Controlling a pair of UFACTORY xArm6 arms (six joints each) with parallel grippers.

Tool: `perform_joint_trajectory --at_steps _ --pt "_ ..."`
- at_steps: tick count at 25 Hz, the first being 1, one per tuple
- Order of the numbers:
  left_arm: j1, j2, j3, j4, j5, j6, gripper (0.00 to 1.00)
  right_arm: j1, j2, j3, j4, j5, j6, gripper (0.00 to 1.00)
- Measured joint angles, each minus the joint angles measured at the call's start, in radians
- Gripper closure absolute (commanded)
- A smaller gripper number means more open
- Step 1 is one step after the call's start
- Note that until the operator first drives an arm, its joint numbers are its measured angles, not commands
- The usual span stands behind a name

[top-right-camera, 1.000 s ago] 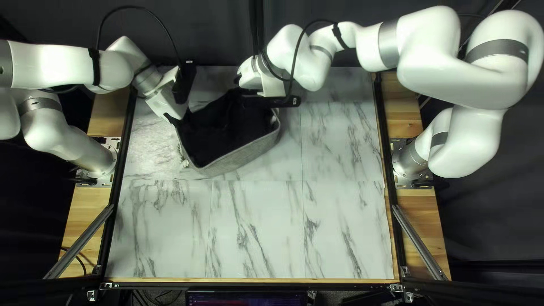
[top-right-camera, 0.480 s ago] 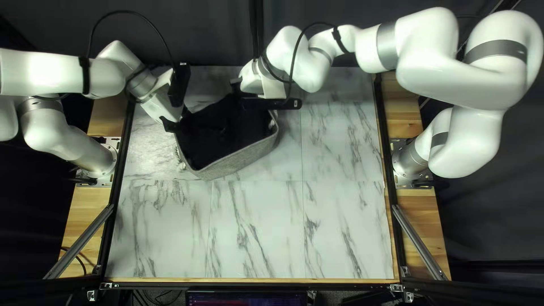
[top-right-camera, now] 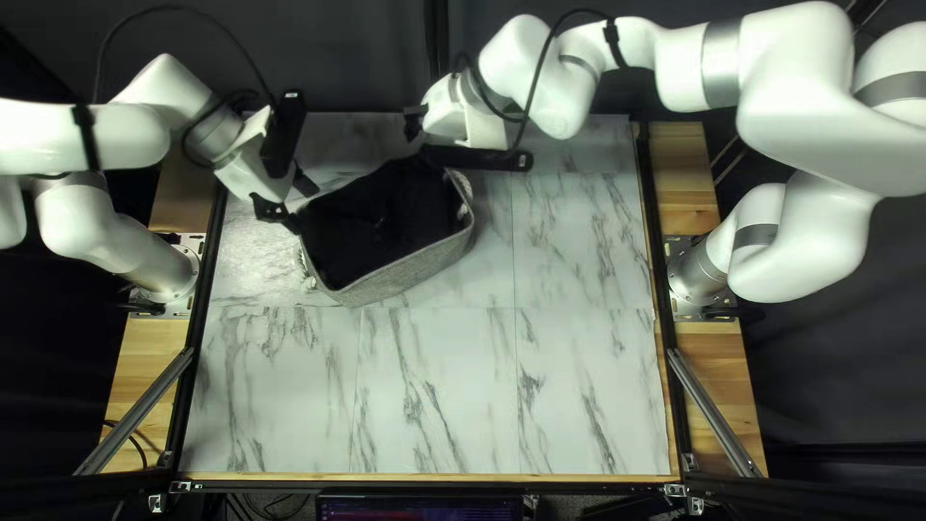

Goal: Pick up a folded sweatshirt and place it into a fabric basket

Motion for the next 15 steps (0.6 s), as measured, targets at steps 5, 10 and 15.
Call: perform_joint_trajectory --at_steps 5,10,15 --pt "-0.069 -0.114 0.033 0.085 0.069 -0.090 0.00 -0.048 -0.122 0.112 0.115 -0.011 -0.026 0.00" --pt "-0.246 -0.172 0.045 0.189 0.076 -0.261 0.00 -0.098 -0.212 0.155 0.194 0.055 0.013 0.00" --pt "-0.484 -0.128 0.030 0.285 0.016 -0.448 0.00 -0.128 -0.256 0.183 0.229 0.093 0.097 0.00"
